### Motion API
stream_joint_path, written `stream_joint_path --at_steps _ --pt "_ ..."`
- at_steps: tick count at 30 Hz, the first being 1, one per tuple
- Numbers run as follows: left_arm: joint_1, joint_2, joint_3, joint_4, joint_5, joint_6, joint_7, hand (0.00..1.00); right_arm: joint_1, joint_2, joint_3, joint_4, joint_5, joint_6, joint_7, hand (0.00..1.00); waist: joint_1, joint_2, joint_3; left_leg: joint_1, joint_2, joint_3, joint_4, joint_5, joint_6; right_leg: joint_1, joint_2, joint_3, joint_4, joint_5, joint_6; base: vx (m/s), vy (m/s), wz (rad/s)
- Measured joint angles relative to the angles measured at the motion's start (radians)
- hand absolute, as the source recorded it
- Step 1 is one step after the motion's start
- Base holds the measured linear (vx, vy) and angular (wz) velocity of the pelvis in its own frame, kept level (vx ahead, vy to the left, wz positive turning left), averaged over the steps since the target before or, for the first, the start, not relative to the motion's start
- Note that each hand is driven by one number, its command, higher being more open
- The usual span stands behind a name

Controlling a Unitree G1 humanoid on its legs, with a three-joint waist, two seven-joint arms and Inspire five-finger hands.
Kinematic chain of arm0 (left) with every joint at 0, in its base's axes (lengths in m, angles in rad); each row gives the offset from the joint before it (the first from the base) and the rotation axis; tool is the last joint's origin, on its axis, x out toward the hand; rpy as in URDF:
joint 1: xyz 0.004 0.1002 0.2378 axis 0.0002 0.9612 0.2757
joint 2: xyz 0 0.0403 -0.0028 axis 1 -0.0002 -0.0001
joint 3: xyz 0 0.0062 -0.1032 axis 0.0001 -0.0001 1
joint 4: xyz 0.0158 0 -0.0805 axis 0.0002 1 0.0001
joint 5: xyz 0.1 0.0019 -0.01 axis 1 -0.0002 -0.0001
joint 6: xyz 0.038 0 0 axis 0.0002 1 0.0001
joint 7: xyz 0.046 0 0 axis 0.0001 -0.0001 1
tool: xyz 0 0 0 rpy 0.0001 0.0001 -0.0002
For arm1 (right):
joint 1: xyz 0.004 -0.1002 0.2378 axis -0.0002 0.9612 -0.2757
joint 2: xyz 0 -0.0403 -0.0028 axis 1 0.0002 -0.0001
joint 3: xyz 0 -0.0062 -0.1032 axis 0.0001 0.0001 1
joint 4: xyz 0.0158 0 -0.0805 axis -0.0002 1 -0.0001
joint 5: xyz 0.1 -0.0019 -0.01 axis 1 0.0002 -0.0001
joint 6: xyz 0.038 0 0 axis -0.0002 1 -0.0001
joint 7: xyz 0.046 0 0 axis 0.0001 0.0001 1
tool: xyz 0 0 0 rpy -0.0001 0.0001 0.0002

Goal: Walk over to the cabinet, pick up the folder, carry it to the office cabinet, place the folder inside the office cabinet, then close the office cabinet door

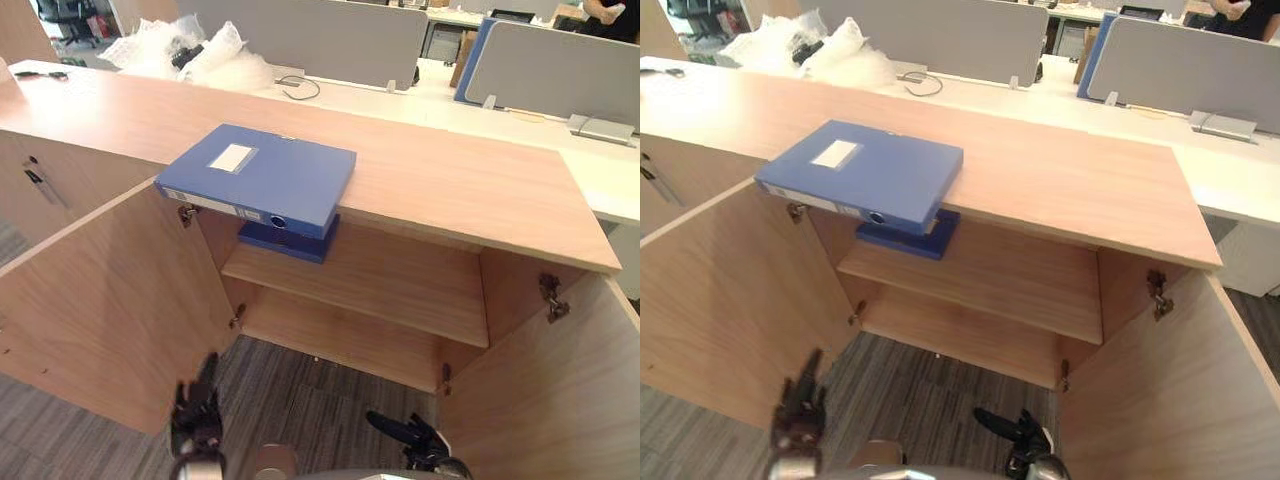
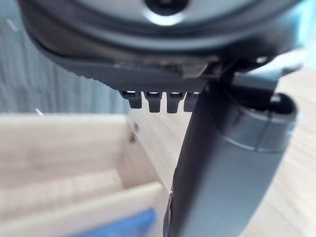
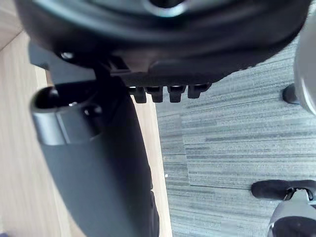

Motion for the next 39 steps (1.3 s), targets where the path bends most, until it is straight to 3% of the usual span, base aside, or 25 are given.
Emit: stream_joint_path --at_steps 4,9,11,14,18,22,24,28,30,33,36,39 --pt "0.017 0.000 -0.005 -0.293 0.012 -0.085 0.045 1.00 0.024 -0.002 0.029 -0.024 -0.006 -0.003 0.003 1.00 0.008 0.007 -0.014 0.056 -0.002 0.021 -0.066 0.010 0.017 0.023 -0.008 0.014 -0.027 0.043 0.001 0.06 0.038 -0.14" --pt "0.017 0.007 -0.039 -0.589 0.161 -0.141 0.148 1.00 0.051 -0.012 0.020 -0.035 -0.007 -0.006 0.003 1.00 0.017 0.006 -0.050 0.087 -0.003 0.020 -0.175 0.063 0.017 0.011 -0.007 0.017 -0.048 0.086 -0.005 0.02 -0.030 0.03" --pt "0.017 0.008 -0.053 -0.695 0.281 -0.140 0.207 1.00 0.059 -0.012 0.011 -0.036 -0.007 -0.006 0.004 1.00 0.018 0.000 -0.055 0.097 -0.005 0.017 -0.205 0.078 0.017 0.014 -0.007 0.017 -0.058 0.096 -0.005 0.03 -0.038 0.08" --pt "0.004 0.009 -0.055 -0.839 0.588 -0.132 0.327 1.00 0.069 -0.004 -0.022 -0.037 -0.007 -0.006 0.004 1.00 0.019 -0.010 -0.067 0.113 -0.008 0.012 -0.232 0.089 0.016 0.023 -0.007 0.018 -0.069 0.105 -0.004 0.03 -0.020 0.06" --pt "-0.030 0.005 0.004 -0.949 1.044 -0.054 0.509 1.00 0.089 0.005 -0.047 -0.046 -0.008 -0.003 0.005 1.00 0.019 -0.012 -0.097 0.131 -0.007 0.010 -0.269 0.103 0.019 0.024 -0.006 0.022 -0.069 0.117 -0.003 0.05 -0.010 0.03" --pt "-0.043 0.004 0.047 -0.979 1.267 0.000 0.603 1.00 0.105 0.004 -0.058 -0.046 -0.010 -0.002 0.004 1.00 0.022 -0.019 -0.113 0.147 -0.004 0.015 -0.293 0.112 0.020 0.025 -0.004 0.032 -0.070 0.126 -0.005 0.05 -0.006 -0.03" --pt "-0.043 0.005 0.044 -0.992 1.421 0.030 0.609 1.00 0.115 0.003 -0.058 -0.046 -0.011 -0.001 0.003 1.00 0.026 -0.027 -0.120 0.152 -0.001 0.015 -0.304 0.118 0.018 0.025 0.000 0.045 -0.071 0.130 -0.004 0.04 -0.014 -0.02" --pt "-0.042 0.015 -0.006 -0.993 1.541 0.037 0.581 1.00 0.120 0.003 -0.061 -0.046 -0.012 -0.001 0.003 1.00 0.024 -0.029 -0.122 0.164 -0.001 0.021 -0.324 0.129 0.020 0.024 -0.001 0.055 -0.074 0.133 -0.005 0.01 -0.009 -0.05" --pt "-0.041 0.065 -0.061 -0.992 1.611 0.041 0.566 1.00 0.122 0.002 -0.058 -0.044 -0.013 -0.001 0.006 1.00 0.022 -0.029 -0.122 0.165 -0.002 0.023 -0.329 0.133 0.019 0.023 -0.001 0.071 -0.076 0.134 -0.006 -0.01 -0.009 -0.08" --pt "-0.041 0.201 -0.150 -0.990 1.736 0.039 0.543 1.00 0.116 -0.013 -0.054 -0.032 -0.019 -0.003 0.013 1.00 0.019 -0.024 -0.130 0.167 -0.001 0.045 -0.368 0.158 0.020 0.002 -0.003 0.103 -0.089 0.135 -0.007 -0.02 -0.018 -0.18" --pt "-0.040 0.311 -0.186 -0.930 1.836 0.019 0.514 1.00 0.112 -0.036 -0.031 -0.028 -0.050 -0.007 0.020 1.00 0.005 -0.007 -0.135 0.167 -0.002 0.052 -0.382 0.173 0.020 -0.001 -0.003 0.111 -0.106 0.139 -0.011 -0.03 -0.022 -0.12" --pt "-0.040 0.339 -0.187 -0.836 1.918 0.018 0.507 1.00 0.099 -0.067 -0.016 0.006 -0.051 -0.014 0.027 1.00 -0.007 0.014 -0.145 0.168 -0.001 0.052 -0.411 0.196 0.019 -0.015 -0.001 0.125 -0.106 0.140 -0.012 -0.04 -0.035 -0.02"
